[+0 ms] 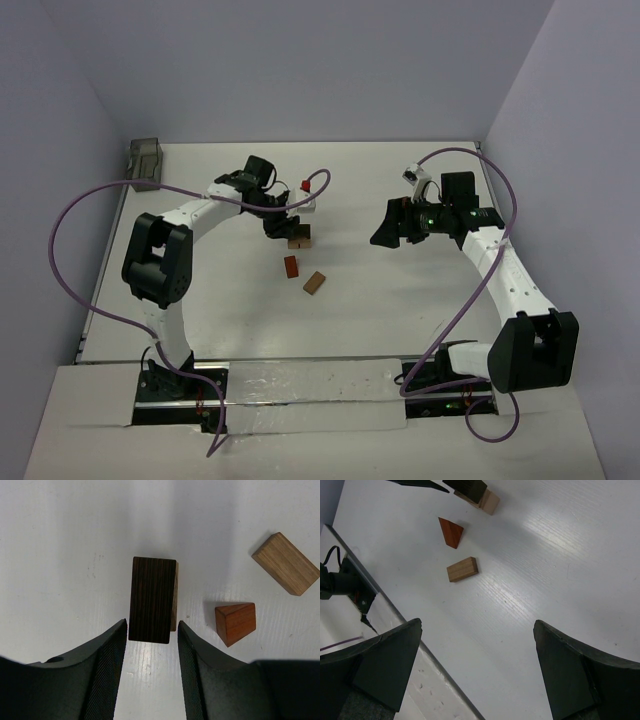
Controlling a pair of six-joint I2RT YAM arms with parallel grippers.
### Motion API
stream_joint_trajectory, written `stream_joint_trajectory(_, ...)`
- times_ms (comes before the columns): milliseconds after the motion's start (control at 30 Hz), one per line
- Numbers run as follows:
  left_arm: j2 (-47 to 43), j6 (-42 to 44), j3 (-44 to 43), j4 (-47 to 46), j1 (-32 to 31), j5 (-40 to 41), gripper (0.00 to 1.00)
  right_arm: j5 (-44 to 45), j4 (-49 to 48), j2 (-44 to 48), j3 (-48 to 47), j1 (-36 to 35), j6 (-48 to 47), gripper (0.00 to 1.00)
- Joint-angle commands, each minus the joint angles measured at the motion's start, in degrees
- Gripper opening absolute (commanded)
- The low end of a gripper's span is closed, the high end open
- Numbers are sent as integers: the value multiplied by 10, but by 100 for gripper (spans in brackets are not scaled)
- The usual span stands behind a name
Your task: Build the wood block tower
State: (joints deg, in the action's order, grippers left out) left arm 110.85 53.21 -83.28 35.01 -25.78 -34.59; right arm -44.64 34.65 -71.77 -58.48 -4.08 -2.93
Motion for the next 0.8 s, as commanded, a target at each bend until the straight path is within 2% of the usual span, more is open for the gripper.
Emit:
stream_joint_trajectory(0,2,14,5,-2,3,-24,52,-8,-20,-1,-20,0,0,100)
stream_joint_trajectory(33,1,14,6,-3,2,-24,53,-7,-20,-2,-20,1,0,100)
stream_joint_trajectory(100,-1,14,6,-3,2,-22,60,-8,-20,-2,-20,1,1,100)
stream_joint_trajectory(200,-7,14,4,-1,2,-21,87,-8,-20,-1,-21,1,1,100)
stream_joint_trajectory(267,-12,12,-2,2,2,-21,99,-8,-20,-1,-22,0,0,100)
stream_joint_trajectory(567,-93,-8,-75,62,31,-47,99,11,-24,9,-20,-11,-7,100)
stream_joint_trajectory(667,-125,-23,-82,81,53,-68,99,36,-23,15,-12,-44,-28,100)
stream_joint_trajectory(767,-175,-35,-63,94,75,-102,99,55,-19,28,1,-97,-109,100)
